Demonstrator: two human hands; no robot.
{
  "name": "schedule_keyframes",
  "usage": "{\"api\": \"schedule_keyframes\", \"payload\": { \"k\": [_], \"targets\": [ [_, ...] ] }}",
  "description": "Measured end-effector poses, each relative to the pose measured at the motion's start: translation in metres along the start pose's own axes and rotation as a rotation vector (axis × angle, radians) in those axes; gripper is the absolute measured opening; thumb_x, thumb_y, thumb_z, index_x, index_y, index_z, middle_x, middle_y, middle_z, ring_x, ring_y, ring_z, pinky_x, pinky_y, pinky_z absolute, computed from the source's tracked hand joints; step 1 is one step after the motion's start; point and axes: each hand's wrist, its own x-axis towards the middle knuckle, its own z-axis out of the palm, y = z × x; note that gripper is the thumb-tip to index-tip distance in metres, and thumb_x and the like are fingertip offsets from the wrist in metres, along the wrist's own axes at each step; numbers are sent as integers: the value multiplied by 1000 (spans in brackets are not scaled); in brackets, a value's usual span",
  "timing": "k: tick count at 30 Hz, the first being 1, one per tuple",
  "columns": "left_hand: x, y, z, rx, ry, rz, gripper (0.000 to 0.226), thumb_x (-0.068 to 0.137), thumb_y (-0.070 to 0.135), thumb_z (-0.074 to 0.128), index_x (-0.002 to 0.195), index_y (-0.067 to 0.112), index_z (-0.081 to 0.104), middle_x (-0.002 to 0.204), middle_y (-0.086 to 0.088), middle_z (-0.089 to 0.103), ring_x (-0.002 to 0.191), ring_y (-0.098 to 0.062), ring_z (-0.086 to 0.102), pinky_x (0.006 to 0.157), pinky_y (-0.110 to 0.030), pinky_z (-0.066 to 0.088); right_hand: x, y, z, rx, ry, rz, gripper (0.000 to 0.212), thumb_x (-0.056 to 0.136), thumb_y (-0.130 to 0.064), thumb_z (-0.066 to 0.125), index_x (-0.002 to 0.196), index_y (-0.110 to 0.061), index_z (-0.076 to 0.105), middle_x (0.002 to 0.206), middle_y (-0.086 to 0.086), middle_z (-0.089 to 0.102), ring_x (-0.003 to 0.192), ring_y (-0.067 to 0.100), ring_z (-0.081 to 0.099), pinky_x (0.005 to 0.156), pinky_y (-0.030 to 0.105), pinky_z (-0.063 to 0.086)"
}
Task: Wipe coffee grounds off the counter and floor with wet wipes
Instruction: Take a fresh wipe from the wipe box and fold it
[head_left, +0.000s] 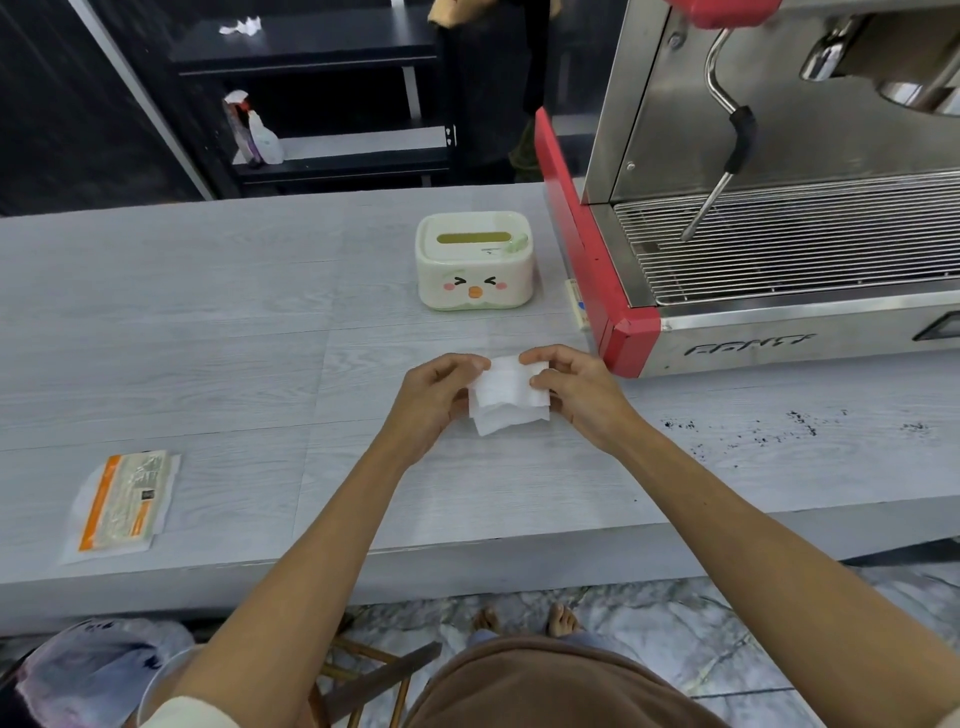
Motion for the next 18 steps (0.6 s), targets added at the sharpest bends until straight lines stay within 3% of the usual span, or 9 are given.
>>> {"api": "schedule_keyframes", "payload": {
  "k": [5,9,11,14,16,18],
  "targets": [
    [0,-4,4,112,56,14,17,87,6,73,100,15,78,105,-3,75,101,-24,70,90,-40,59,-4,-1,1,-79,12,-21,28,80,2,63,98,-18,72,110,10,66,98,27,66,79,38,59],
    [-7,-2,5,168,38,-10,23,84,6,76,102,21,78,106,1,76,99,-22,72,78,-32,60,-15,-5,-3,-225,32,-41,30,82,-1,65,102,-21,71,107,7,68,94,23,68,84,36,58],
    [-13,-2,5,222,2,-11,27,83,5,78,103,24,78,107,4,76,98,-16,73,74,-23,57,-25,-5,-7,-300,35,-31,32,83,-3,66,106,-25,69,90,4,70,82,18,68,77,27,57],
    [-19,-5,5,370,-71,-19,32,83,6,79,106,28,76,109,8,75,97,-7,71,71,-16,53,-42,-2,-15,-465,56,-50,33,84,-4,67,108,-26,68,68,-2,61,59,6,55,54,14,44],
    [-22,-9,7,497,-94,-4,34,83,6,78,111,26,74,116,8,72,103,-6,69,80,-16,54,-54,1,-18,-542,73,-44,33,84,-2,66,111,-21,67,86,4,65,68,9,59,59,20,50],
    [-24,-14,11,627,-78,64,35,86,8,76,117,23,71,122,8,68,110,-5,64,89,-13,52,-64,5,-19,-674,112,-93,31,84,-3,67,112,-15,67,107,5,63,83,16,62,74,26,54]
  ]
}}
